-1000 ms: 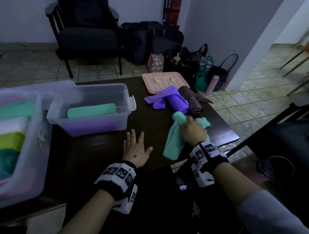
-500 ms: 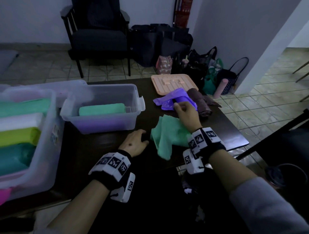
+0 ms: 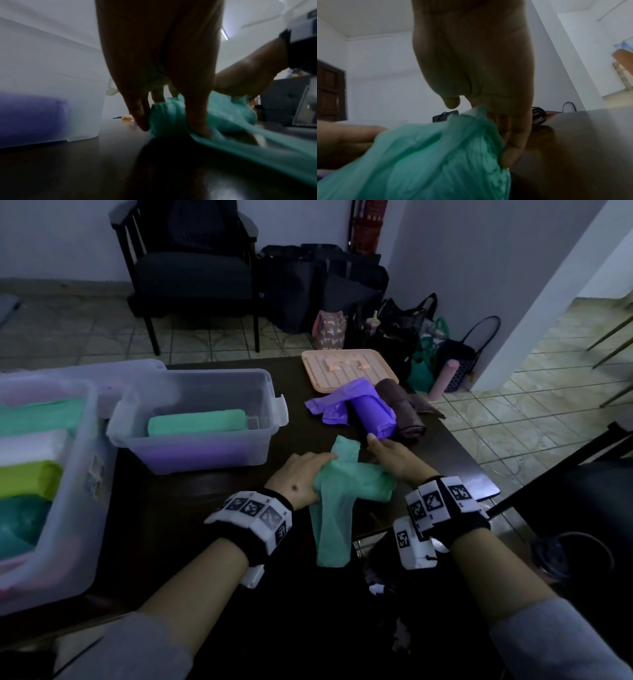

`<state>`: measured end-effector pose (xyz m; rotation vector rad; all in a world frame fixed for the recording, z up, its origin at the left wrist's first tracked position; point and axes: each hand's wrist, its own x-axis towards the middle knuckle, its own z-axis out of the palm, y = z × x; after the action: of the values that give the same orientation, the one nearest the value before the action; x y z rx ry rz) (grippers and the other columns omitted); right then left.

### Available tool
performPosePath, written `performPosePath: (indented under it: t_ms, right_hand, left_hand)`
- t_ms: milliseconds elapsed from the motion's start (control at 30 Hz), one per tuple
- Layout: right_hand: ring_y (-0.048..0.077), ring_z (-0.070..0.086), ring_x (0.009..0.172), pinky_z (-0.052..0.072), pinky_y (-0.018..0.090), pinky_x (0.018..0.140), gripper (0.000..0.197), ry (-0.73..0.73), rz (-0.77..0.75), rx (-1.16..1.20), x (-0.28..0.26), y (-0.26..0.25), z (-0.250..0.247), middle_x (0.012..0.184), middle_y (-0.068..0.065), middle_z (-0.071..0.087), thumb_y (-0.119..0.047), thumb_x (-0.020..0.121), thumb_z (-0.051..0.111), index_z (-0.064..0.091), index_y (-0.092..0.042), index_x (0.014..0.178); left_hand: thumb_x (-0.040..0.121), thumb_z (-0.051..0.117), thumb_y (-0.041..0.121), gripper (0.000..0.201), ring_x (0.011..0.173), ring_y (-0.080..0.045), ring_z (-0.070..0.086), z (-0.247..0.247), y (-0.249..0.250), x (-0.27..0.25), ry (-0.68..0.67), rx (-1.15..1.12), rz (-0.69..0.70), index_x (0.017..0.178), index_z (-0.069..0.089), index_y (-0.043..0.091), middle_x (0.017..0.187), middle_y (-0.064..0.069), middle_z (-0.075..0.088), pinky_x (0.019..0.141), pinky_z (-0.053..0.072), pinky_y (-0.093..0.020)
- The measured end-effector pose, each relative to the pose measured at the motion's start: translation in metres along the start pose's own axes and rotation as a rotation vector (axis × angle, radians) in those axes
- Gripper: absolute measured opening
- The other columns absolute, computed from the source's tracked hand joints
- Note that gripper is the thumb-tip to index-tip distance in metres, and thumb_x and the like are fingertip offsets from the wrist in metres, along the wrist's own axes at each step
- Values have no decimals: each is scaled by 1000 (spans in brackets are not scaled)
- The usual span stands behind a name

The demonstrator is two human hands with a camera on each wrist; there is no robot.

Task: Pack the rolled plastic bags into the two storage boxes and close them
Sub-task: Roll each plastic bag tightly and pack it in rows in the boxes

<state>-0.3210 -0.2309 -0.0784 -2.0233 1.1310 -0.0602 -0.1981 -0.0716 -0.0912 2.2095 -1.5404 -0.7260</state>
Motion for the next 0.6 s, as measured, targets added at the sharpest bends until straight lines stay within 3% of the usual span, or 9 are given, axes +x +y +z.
performPosePath:
  t_ms: [133, 267, 333, 400, 433, 500, 533, 600]
  right_hand:
    - [23, 48, 122, 33, 37, 107, 65, -71, -13, 44, -2, -1, -1, 134, 12, 51, -55, 96, 27, 51, -6, 131]
    - [23, 52, 114, 38, 30, 99, 62, 31, -10, 231, 4, -4, -7, 126, 12, 55, -49, 99, 24, 57, -4, 126]
    - [21, 55, 101, 42, 30, 90, 56, 34, 29, 382, 6, -7, -9, 113, 9, 59, -49, 99, 30, 62, -6, 118]
    - [22, 60, 88, 49, 35, 80, 44, 23, 84, 516, 6, -7, -9, 104, 8, 64, -48, 96, 41, 64, -10, 102]
    - [22, 61, 79, 52, 34, 68, 38, 8, 103, 542, 6, -7, -8, 100, 8, 63, -47, 95, 45, 62, -13, 98]
    - [21, 58, 65, 47, 24, 42, 30, -33, 116, 464, 7, -5, -3, 97, 9, 58, -41, 96, 44, 58, -15, 104]
    - [19, 57, 61, 43, 21, 36, 27, -28, 112, 416, 6, -4, 0, 95, 10, 57, -35, 98, 42, 56, -14, 108]
    - [15, 59, 61, 48, 20, 44, 24, 0, 91, 352, 8, 0, 8, 88, 10, 58, -24, 100, 40, 55, -8, 109]
  left_hand:
    - [87, 56, 15, 56, 121, -29, 45, -2, -4, 4, -18, 10, -43, 139, 37, 27, 131, -6, 48, 103, 37, -42]
    - [92, 54, 28, 47, 113, -24, 53, -11, -4, 5, -87, -211, -87, 135, 38, 18, 127, -7, 52, 93, 45, -37]
    - [95, 49, 29, 40, 94, -21, 57, -10, 0, 5, -45, -438, -108, 131, 42, 12, 113, -7, 54, 71, 51, -33]
    - [99, 38, 33, 37, 72, -18, 56, -8, 3, 7, 20, -642, -205, 125, 48, 8, 94, -8, 55, 50, 46, -26]
    - [100, 34, 36, 40, 64, -19, 55, -8, 3, 7, 56, -711, -269, 122, 51, 7, 86, -10, 57, 45, 43, -25]
    - [100, 31, 40, 48, 65, -26, 60, -11, 4, 9, 96, -722, -369, 120, 55, 4, 84, -16, 62, 47, 46, -27]
    - [100, 31, 43, 51, 76, -30, 63, -13, 4, 9, 95, -655, -399, 120, 57, 5, 93, -18, 64, 54, 50, -30]
    - [98, 29, 50, 57, 101, -31, 60, -15, 2, 10, 65, -443, -402, 121, 58, 7, 115, -16, 61, 77, 48, -33]
